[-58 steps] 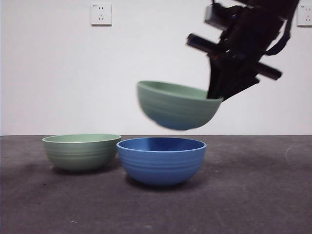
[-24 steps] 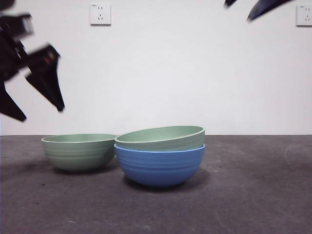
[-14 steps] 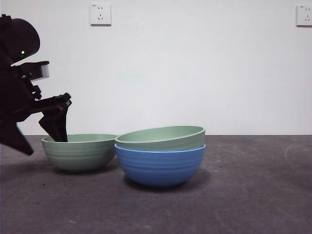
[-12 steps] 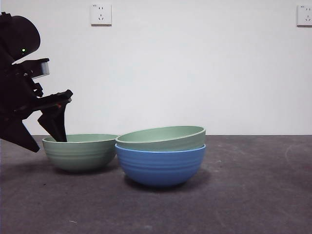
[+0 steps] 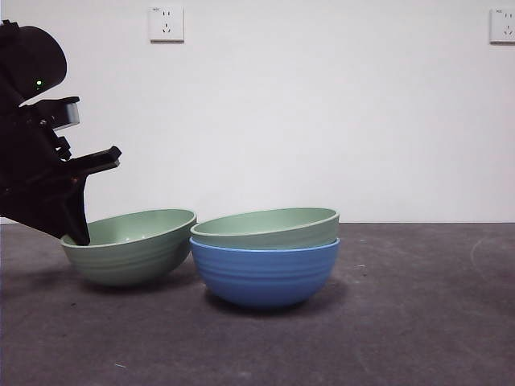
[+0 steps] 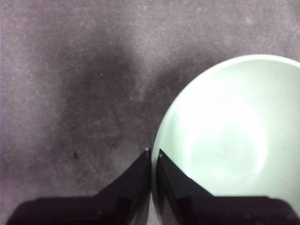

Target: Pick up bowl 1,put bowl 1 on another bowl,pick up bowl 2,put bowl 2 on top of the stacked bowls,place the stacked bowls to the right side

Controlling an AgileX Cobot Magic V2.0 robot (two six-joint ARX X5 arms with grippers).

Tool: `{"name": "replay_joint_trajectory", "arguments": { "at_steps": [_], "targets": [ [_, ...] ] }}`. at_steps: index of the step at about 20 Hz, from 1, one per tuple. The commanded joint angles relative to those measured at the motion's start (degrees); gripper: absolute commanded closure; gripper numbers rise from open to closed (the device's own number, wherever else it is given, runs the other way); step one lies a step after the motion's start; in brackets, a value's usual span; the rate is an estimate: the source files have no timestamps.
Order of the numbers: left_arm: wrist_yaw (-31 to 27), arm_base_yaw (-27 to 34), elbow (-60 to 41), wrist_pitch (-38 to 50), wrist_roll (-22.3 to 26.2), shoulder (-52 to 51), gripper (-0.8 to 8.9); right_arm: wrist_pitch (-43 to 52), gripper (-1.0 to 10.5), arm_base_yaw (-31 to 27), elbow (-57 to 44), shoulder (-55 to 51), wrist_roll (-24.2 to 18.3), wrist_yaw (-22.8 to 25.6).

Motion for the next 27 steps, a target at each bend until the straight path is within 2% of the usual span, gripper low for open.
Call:
{"name": "replay_joint_trajectory", "arguments": {
  "at_steps": [1, 5, 8, 10, 15, 20, 27],
  "targets": [
    [0.8, -0.3, 2.4, -1.7, 0.0, -1.9, 8.22, -1.1, 7.2, 0.1, -0.1, 0.0, 0.3, 0.1],
    [4.8, -2.2, 8.7, -8.2, 0.5, -5.6, 8.21, -1.9, 7.2, 0.1, -0.1, 0.0, 0.3, 0.1],
    [5.6, -7.3, 13.7, -14.8, 2.1, -6.3, 8.21, -1.9, 7.2, 0.1, -0.1, 0.2, 0.3, 0.2],
    [5.5, -11.4, 14.1, -14.7, 2.1, -6.3, 8.21, -1.9, 7.2, 0.1, -0.1, 0.3, 0.3, 0.1],
    [-1.7, -19.7, 14.1, -12.5, 2.1, -4.0, 8.21, -1.9, 7.2, 0.1, -0.1, 0.3, 0.3, 0.1],
    [-2.1, -21.2, 14.1, -9.1, 1.4, 1.0, 8.21, -2.3, 7.2, 0.1, -0.1, 0.3, 0.3, 0.0],
    [-1.9, -21.2, 14.1, -8.8, 0.8, 5.3, 8.22, -2.3, 7.2, 0.1, -0.1, 0.3, 0.3, 0.0]
  ]
}}
